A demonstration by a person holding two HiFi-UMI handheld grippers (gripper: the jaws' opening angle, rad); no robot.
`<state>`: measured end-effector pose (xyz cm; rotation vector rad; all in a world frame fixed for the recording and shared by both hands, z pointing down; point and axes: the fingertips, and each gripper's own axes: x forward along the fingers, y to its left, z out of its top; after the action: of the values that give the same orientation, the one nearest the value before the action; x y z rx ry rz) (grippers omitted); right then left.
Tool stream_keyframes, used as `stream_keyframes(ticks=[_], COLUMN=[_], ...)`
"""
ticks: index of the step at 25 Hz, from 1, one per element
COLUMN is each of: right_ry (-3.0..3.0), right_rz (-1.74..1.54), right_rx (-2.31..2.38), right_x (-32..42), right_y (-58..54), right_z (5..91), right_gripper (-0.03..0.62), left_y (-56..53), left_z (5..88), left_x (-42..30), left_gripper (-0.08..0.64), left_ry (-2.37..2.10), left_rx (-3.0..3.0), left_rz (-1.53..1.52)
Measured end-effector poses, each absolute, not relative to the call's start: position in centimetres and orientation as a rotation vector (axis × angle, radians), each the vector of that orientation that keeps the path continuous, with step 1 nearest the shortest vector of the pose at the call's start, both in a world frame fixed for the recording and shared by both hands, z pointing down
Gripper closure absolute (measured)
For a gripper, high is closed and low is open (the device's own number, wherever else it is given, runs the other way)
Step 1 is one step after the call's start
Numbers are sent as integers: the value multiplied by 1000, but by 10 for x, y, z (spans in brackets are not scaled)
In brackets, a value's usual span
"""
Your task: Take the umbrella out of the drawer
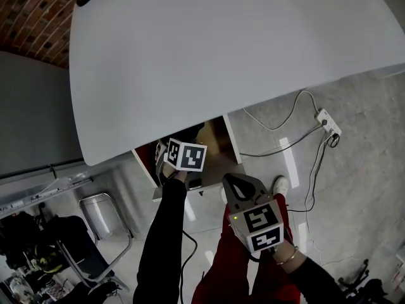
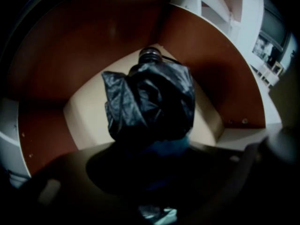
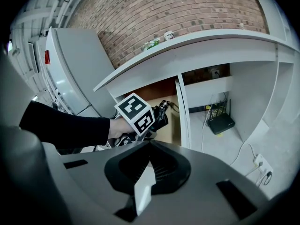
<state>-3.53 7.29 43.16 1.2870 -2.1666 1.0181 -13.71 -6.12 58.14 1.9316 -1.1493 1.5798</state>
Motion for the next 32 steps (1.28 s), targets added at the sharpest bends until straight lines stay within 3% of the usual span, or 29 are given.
stream_keyframes(ticks=[8, 32], right_ry=[-2166, -2266], right_rz=[1018, 876], right_rx=[1267, 1139], right_x=[-36, -14], right_y=[79, 93], right_z=[425, 339], right_gripper=[594, 594], left_y=[-43, 32], left_z=[569, 433], left_x=[-130, -128], left_gripper=[275, 275], left_ry=[-977, -1063], left_rx=[2027, 2021], left_rz=[1708, 1658])
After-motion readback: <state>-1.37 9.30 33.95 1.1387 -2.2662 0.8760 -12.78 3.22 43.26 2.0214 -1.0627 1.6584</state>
